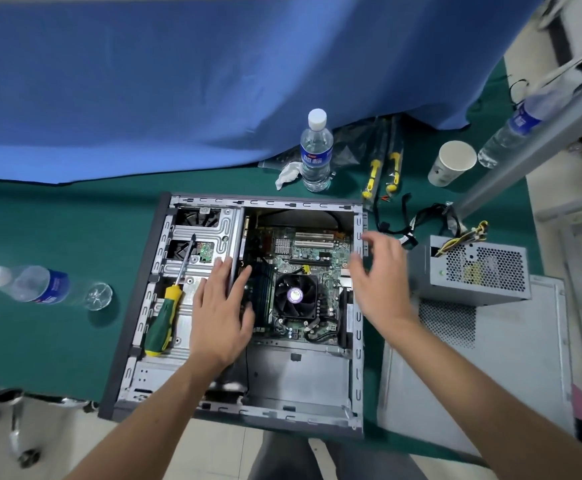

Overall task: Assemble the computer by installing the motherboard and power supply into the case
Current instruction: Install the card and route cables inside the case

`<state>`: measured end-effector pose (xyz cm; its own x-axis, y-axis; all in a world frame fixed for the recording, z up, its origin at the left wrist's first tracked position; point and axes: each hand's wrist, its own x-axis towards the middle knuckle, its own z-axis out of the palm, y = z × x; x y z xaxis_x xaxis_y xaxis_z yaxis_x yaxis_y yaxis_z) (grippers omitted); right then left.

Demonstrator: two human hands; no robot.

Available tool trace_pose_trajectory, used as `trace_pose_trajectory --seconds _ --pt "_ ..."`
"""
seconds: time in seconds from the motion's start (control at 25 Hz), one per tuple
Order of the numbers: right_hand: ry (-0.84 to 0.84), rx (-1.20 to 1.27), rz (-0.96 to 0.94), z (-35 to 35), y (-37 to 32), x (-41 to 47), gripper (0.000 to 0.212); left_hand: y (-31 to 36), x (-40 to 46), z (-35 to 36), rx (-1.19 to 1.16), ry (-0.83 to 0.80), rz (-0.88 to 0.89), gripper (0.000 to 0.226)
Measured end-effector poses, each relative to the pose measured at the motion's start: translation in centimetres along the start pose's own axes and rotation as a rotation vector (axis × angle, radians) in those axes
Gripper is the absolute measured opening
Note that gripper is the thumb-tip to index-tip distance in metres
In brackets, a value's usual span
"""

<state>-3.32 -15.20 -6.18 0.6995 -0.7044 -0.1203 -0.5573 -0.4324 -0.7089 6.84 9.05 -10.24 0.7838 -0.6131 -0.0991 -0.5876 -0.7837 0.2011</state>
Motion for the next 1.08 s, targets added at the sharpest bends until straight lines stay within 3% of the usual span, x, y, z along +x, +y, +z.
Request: trace_pose_trajectory --seconds 0.2,0.36,0.48,0.64,1.08 --pt "-0.052 -0.482 -0.065 3.6 -0.5 1.8 0.053 0.5 0.1 -0.4 -0.047 0.023 -0.010 0.064" --pt "0.014 -0.503 -0.101 4.4 -0.4 1.4 0.044 0.3 0.1 -0.6 -0.099 0.027 -0.019 0.063" --pt "0.008 -0.527 -0.115 4.5 -0.8 2.1 0.043 0.2 5.3 -1.8 -0.201 0.087 -0.048 0.058" --pt "-0.008 -0.532 -0.068 4.3 -1.0 1.5 0.049 -0.1 11.9 -2.6 -0.130 0.094 0.019 0.059" --pt "0.065 -0.451 -0.079 4.6 -1.0 1.8 0.046 -0.7 13.2 -1.8 -0.146 0.084 0.064 0.062"
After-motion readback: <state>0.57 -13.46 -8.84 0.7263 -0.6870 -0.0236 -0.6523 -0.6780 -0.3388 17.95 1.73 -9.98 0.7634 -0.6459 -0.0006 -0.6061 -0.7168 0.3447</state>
